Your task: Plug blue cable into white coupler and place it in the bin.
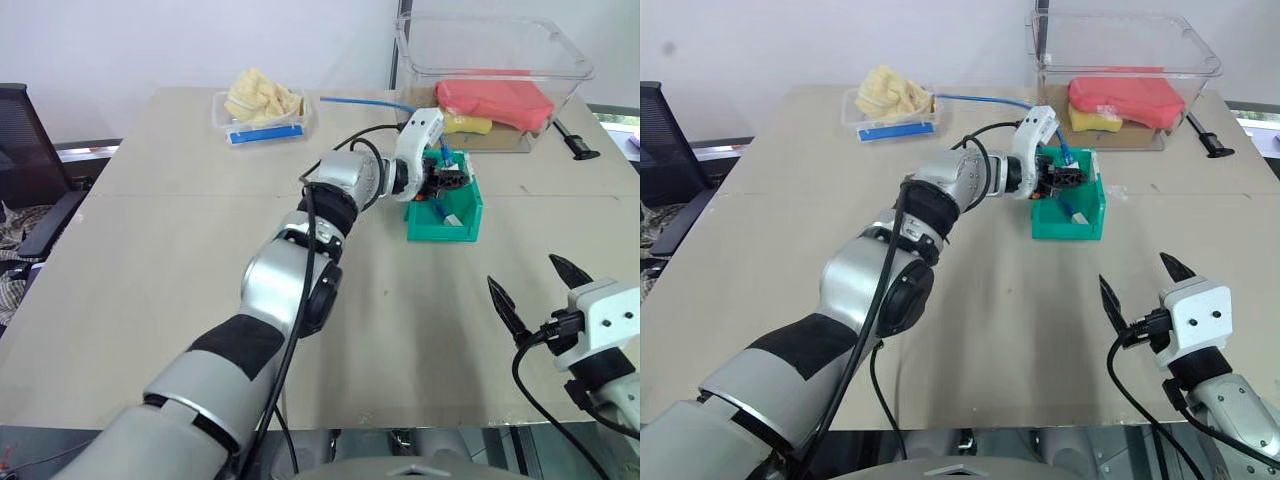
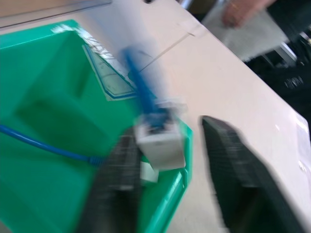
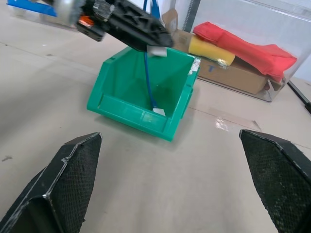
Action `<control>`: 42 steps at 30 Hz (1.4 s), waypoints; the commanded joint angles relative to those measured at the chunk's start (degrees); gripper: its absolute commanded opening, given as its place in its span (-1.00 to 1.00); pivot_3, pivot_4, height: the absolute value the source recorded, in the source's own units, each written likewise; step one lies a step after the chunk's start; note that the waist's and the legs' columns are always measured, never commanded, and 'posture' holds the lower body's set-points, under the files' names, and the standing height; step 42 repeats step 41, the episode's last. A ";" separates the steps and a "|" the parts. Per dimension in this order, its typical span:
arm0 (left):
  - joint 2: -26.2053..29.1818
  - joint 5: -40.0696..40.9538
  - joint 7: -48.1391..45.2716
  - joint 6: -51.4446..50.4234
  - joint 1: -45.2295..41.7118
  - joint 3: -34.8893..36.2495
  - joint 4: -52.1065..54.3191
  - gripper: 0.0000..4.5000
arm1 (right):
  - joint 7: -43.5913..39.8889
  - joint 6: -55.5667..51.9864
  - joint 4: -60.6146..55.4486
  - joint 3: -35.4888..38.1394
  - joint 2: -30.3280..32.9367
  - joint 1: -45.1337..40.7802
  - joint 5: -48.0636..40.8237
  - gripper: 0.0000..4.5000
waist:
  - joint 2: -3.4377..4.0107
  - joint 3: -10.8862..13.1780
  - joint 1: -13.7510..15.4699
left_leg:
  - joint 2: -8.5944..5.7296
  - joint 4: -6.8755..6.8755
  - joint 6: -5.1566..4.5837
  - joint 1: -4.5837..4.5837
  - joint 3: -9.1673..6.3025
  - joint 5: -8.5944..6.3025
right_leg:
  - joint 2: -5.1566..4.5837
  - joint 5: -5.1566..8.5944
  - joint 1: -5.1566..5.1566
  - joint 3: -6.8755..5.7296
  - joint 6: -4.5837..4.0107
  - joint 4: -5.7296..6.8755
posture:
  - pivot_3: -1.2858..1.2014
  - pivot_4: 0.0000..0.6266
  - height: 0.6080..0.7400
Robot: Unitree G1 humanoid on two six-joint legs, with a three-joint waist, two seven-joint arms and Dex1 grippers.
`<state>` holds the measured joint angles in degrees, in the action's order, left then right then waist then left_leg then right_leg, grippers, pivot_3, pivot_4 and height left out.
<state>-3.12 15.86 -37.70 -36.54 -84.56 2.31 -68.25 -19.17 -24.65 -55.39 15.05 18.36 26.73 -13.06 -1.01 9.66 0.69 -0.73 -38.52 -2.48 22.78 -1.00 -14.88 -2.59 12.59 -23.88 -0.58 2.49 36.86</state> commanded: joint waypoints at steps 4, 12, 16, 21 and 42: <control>0.90 -0.21 -1.39 -1.96 -4.02 2.51 -1.18 0.97 | 1.40 1.17 -3.35 0.33 -0.28 0.62 0.26 1.00 | 0.00 0.00 -0.01 | 0.01 0.00 0.00 0.00 0.02 0.00 | -0.02 0.00 0.00 0.01 0.00 0.00 | 0.03 -0.52 1.00; 10.16 5.38 -11.31 -19.21 11.21 0.73 29.89 0.97 | -2.12 1.10 -1.07 3.91 3.23 0.11 -2.30 1.00 | 0.05 -0.01 -1.14 | 0.11 0.03 0.01 -0.07 0.04 0.00 | -0.05 -0.13 -0.01 0.07 -0.21 0.11 | 0.03 -0.52 1.00; 15.31 9.84 -11.18 -22.75 25.55 1.21 54.41 0.97 | -5.02 0.81 1.66 6.90 6.14 -1.72 -5.38 1.00 | 0.08 -0.01 -1.49 | 0.16 0.05 0.03 -0.08 0.01 0.01 | -0.08 -0.14 -0.01 0.13 -0.24 0.12 | 0.03 -0.52 1.00; 23.01 7.59 -15.74 -6.44 43.40 -0.51 70.97 0.97 | -8.94 0.78 5.12 10.03 10.17 -3.67 -8.51 1.00 | 0.14 -0.06 -0.79 | 0.21 0.06 0.08 -0.18 0.05 0.03 | -0.35 -0.16 0.00 0.35 -0.29 0.19 | 0.03 -0.52 1.00; 44.14 10.45 -27.85 14.44 80.41 7.65 82.18 0.97 | -27.16 9.52 18.18 25.08 16.12 9.11 -13.77 1.00 | 0.20 -0.10 0.11 | 0.32 0.12 0.00 -0.36 0.29 -0.01 | -0.45 -0.01 0.16 0.35 -0.52 -0.02 | 0.03 -0.52 1.00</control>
